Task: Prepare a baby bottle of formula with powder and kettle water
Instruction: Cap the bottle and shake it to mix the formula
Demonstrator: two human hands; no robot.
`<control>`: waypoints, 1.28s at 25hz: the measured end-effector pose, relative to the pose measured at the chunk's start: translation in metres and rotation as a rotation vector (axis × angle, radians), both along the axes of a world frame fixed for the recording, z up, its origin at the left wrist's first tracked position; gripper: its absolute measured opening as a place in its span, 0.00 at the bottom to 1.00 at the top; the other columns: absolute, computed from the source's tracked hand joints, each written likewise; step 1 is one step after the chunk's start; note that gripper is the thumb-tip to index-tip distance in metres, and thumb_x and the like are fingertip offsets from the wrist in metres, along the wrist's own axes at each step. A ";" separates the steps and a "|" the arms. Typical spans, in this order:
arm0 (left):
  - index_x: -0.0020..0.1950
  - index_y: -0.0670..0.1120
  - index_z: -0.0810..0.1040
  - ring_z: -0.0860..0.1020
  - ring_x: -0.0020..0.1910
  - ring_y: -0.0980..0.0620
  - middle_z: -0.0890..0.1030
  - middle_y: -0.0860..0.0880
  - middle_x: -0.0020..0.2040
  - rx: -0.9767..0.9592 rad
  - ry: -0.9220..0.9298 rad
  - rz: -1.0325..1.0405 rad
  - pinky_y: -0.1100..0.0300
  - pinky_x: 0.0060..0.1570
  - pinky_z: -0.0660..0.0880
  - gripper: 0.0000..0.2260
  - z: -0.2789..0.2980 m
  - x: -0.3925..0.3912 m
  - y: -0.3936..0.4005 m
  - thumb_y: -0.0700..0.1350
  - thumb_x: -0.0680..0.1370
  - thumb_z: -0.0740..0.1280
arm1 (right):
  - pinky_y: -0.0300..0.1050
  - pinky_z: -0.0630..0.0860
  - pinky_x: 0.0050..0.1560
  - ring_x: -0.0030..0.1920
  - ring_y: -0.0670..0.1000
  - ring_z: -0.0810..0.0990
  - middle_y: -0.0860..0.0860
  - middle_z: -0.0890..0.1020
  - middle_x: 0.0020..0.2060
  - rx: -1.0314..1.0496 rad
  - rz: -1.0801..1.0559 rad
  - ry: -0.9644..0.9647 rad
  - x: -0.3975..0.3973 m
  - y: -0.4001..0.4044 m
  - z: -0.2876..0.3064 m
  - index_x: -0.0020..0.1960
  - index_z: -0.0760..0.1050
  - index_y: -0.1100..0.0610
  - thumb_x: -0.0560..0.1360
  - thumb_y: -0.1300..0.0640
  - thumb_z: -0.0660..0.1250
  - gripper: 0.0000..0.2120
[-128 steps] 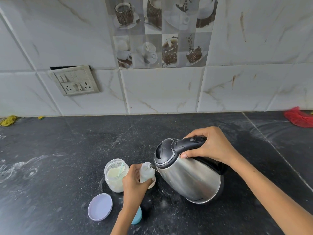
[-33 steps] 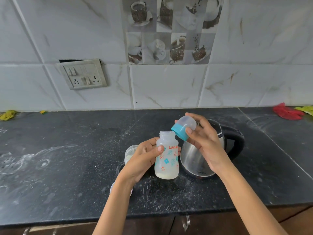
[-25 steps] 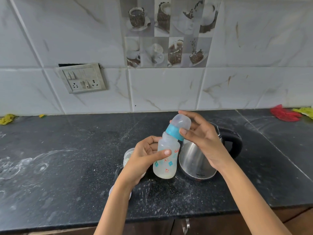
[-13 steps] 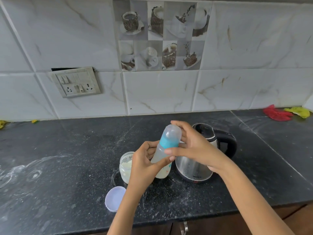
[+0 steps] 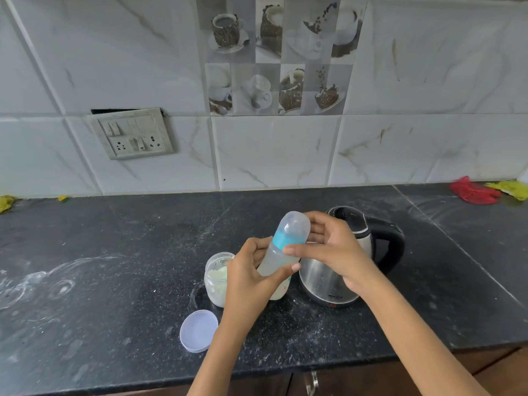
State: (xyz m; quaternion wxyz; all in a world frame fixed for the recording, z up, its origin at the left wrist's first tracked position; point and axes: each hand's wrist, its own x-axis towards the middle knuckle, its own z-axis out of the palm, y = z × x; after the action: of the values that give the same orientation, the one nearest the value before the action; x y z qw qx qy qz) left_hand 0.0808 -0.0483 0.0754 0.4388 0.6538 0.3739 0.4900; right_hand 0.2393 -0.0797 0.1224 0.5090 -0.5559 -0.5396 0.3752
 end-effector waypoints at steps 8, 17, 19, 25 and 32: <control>0.53 0.43 0.77 0.83 0.48 0.50 0.85 0.48 0.48 -0.161 -0.085 -0.202 0.58 0.47 0.79 0.22 0.000 -0.007 0.006 0.47 0.64 0.79 | 0.41 0.80 0.53 0.56 0.51 0.83 0.51 0.85 0.55 -0.011 0.124 0.219 -0.001 -0.003 -0.010 0.62 0.74 0.55 0.67 0.65 0.74 0.25; 0.58 0.42 0.76 0.81 0.54 0.45 0.84 0.44 0.52 -0.407 -0.259 -0.258 0.50 0.55 0.77 0.17 0.011 -0.005 0.006 0.50 0.74 0.68 | 0.39 0.79 0.54 0.55 0.43 0.83 0.47 0.83 0.56 -0.160 0.093 0.102 -0.014 -0.019 -0.034 0.62 0.69 0.47 0.70 0.56 0.74 0.24; 0.60 0.44 0.75 0.81 0.55 0.46 0.83 0.45 0.53 -0.415 -0.196 -0.330 0.52 0.56 0.76 0.18 0.017 -0.007 0.006 0.51 0.74 0.67 | 0.37 0.80 0.49 0.53 0.43 0.84 0.49 0.84 0.54 -0.126 0.033 0.134 -0.018 -0.019 -0.034 0.62 0.69 0.49 0.69 0.52 0.73 0.23; 0.63 0.50 0.71 0.83 0.48 0.50 0.85 0.45 0.48 -0.163 -0.127 -0.137 0.54 0.47 0.80 0.27 0.033 -0.005 0.013 0.50 0.66 0.75 | 0.31 0.77 0.50 0.56 0.36 0.78 0.41 0.80 0.55 0.026 -0.088 -0.170 -0.026 -0.025 -0.039 0.63 0.66 0.43 0.69 0.47 0.74 0.26; 0.63 0.46 0.73 0.83 0.47 0.48 0.85 0.45 0.47 -0.212 -0.156 -0.293 0.63 0.42 0.78 0.19 0.038 -0.005 0.011 0.38 0.73 0.70 | 0.51 0.79 0.59 0.57 0.51 0.82 0.52 0.83 0.56 -0.057 0.040 0.098 -0.011 -0.027 -0.042 0.64 0.67 0.49 0.67 0.56 0.77 0.29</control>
State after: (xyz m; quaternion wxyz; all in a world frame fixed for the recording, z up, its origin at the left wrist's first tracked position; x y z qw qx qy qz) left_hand 0.0762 -0.0373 0.1138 0.5996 0.6115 0.2892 0.4277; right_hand 0.2288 -0.1063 0.0800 0.5111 -0.5403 -0.5142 0.4271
